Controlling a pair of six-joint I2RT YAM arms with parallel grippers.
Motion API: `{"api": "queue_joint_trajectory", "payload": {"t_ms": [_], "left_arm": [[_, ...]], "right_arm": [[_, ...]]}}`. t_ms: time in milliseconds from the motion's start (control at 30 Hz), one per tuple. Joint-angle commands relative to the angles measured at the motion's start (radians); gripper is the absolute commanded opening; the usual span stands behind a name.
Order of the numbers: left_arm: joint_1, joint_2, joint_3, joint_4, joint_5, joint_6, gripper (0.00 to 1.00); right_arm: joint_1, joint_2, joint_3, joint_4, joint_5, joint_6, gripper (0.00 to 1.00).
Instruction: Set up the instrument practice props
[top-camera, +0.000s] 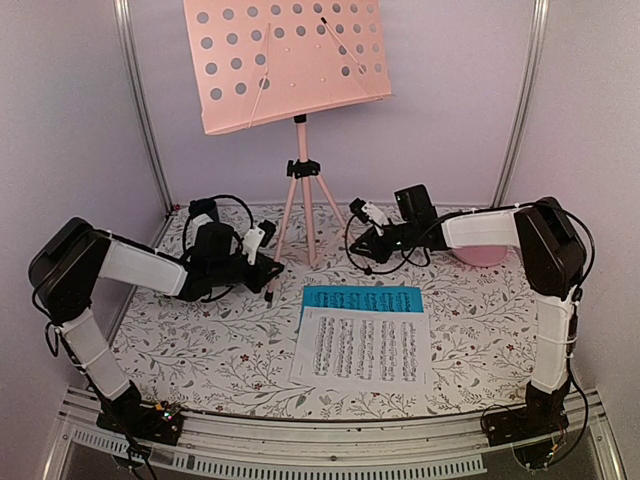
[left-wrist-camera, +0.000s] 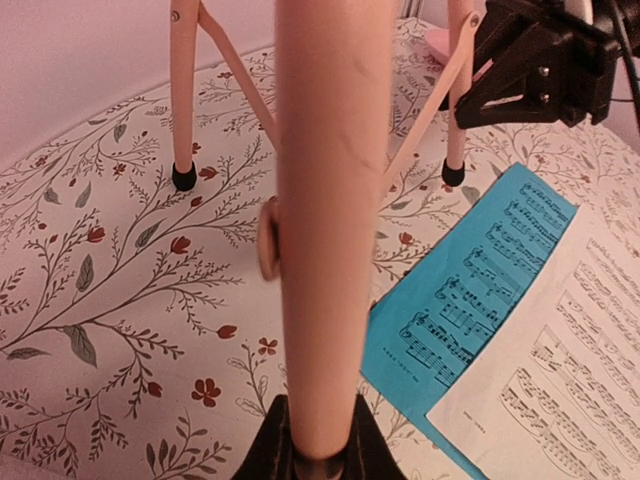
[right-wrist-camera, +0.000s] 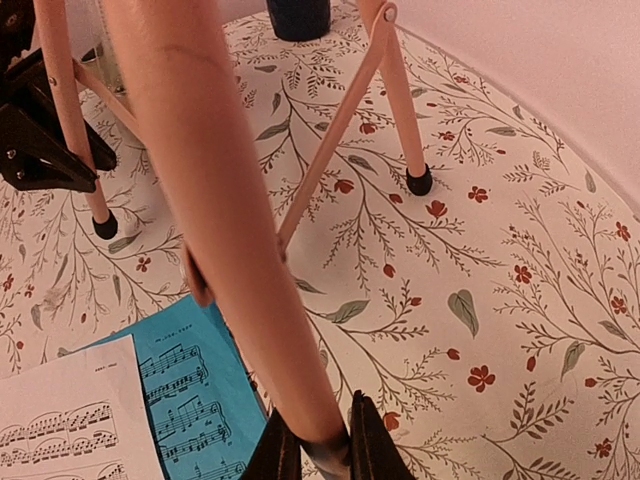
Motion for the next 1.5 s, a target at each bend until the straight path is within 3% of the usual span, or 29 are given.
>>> {"api": "queue_joint_trajectory", "payload": {"t_ms": [0,167,700,933,1300,1467], "left_arm": [[0.071,-0.046,-0.091,-0.12,-0.098,-0.091,0.0],[0.056,-0.034,-0.096,-0.113,-0.103,-0.095,0.0],[0.002,-0.01,-0.158,-0.094,-0.152,-0.131,0.0],[-0.002,-0.003,-0.156,-0.107,-0.159,-0.151,0.0],[0.034,0.164,0.03,-0.185,-0.168,-0.13,0.0],[0.038,0.136,0.014,-0.184,-0.171,-0.126,0.0]], "right_arm": [[-0.123,0.059,0.065,-0.132,0.366,0.12,0.0],[-0.137,0.064,0.08,-0.231,0.473,0.061,0.0],[-0.191,0.059,-0.05,-0.255,0.572,0.029,0.0],[-0.205,0.036,-0.08,-0.238,0.547,0.044,0.0],[-0.206,0.113,0.055,-0.261,0.514,0.028,0.0],[-0.205,0.051,-0.024,-0.253,0.45,0.006,0.0]]}}
